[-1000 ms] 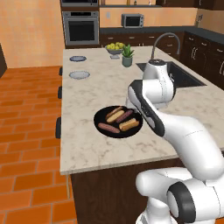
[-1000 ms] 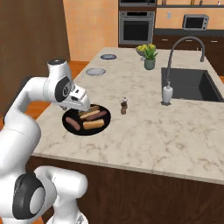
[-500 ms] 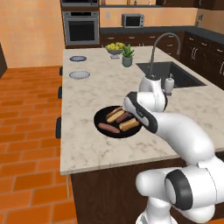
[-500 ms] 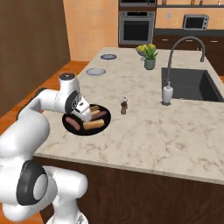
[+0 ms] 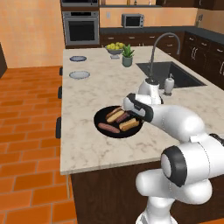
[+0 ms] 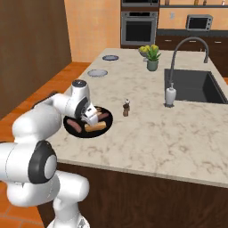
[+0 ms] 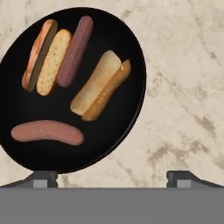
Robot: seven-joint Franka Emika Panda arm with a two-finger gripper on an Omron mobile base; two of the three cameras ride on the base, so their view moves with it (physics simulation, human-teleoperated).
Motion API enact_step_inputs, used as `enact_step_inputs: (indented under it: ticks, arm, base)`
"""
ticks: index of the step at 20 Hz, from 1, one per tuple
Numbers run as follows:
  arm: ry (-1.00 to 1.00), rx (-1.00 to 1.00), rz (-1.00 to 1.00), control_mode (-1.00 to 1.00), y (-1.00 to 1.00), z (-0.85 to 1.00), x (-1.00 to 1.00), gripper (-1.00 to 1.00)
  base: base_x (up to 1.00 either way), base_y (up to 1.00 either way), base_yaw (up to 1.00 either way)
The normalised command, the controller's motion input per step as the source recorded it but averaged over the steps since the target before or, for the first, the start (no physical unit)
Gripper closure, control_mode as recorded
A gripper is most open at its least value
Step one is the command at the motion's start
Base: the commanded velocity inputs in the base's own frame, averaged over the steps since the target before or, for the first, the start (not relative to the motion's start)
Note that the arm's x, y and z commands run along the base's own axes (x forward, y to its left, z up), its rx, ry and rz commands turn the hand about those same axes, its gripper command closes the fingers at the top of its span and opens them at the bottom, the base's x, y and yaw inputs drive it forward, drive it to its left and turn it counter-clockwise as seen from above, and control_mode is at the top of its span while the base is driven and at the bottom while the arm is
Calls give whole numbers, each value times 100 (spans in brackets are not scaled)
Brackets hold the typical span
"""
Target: Place one bun and one sausage from the bowl on each plate.
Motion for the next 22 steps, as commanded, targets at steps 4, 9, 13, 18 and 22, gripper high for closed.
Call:
enact_step_inputs:
  ticks: [4,9,13,18,22]
  arm:
    - [1,0,-4,-100,0,-55,58,-100]
    - [1,0,-3,-100,0,-45,40,-100]
    - [3,0,-2,-100,0,-36,42,-100]
    - [5,0,-1,-100,0,-39,52,-100]
    - [6,3,-5,-100,0,-29,64,-100]
  base:
    - [0,0,0]
    - [0,0,0]
    - [0,0,0]
    - [0,0,0]
    - [0,0,0]
